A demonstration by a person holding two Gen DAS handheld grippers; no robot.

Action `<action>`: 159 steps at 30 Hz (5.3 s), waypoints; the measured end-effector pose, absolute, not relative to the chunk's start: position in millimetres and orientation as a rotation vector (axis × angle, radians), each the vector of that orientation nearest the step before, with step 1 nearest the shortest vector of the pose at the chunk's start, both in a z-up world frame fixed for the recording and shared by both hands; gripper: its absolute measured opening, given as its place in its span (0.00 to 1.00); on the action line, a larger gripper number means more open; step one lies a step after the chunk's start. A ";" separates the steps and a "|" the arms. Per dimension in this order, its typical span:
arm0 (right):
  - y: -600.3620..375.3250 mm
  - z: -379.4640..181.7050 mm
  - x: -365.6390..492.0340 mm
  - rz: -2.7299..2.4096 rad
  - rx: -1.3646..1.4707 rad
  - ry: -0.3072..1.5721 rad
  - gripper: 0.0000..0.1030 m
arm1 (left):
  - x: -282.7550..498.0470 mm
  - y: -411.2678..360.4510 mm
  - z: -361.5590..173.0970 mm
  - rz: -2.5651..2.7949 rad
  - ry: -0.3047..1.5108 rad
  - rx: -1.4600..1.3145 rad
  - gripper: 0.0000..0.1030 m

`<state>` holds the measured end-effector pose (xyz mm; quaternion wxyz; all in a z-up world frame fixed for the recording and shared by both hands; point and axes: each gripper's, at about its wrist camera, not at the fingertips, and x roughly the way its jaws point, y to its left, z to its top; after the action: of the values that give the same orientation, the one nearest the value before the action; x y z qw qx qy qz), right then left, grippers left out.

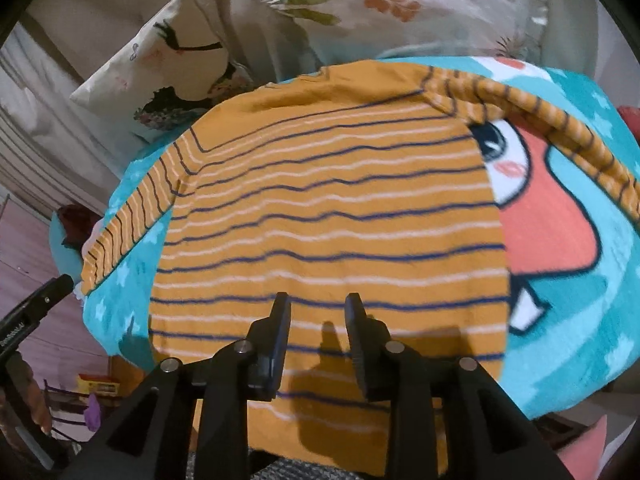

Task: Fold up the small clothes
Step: 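Lower the hem onto the blanket and open the left gripper, then move the left gripper to the cuff of the outstretched sleeve, then close the left gripper on the sleeve cuff and lift it, then carry the sleeve across the body toward the collar and release it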

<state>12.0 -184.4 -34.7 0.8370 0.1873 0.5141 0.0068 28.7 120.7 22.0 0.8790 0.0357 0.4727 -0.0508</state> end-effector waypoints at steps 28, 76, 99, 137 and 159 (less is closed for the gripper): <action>-105.4 -46.5 67.2 -0.048 0.367 1.161 0.32 | 86.1 187.6 -3.2 -0.185 1.065 0.027 0.66; -59.7 -64.0 90.3 -0.038 0.332 1.231 0.39 | 101.2 235.7 -40.1 -0.138 1.187 -0.007 0.67; -49.8 -74.3 101.0 -0.019 0.318 1.265 0.40 | 121.8 435.5 -92.8 0.185 1.147 -0.183 0.69; -194.6 -57.2 78.5 -0.068 0.469 1.113 0.40 | 155.7 146.1 62.3 -0.511 0.952 -0.230 0.11; -383.3 -64.9 43.0 -0.093 0.589 1.039 0.40 | 157.4 -142.5 -36.6 -0.684 1.170 -0.131 0.68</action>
<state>43.0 -383.3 -64.9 0.8260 0.2771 0.4889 -0.0440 157.4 -142.5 -36.6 0.7770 -0.0606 0.5408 -0.3164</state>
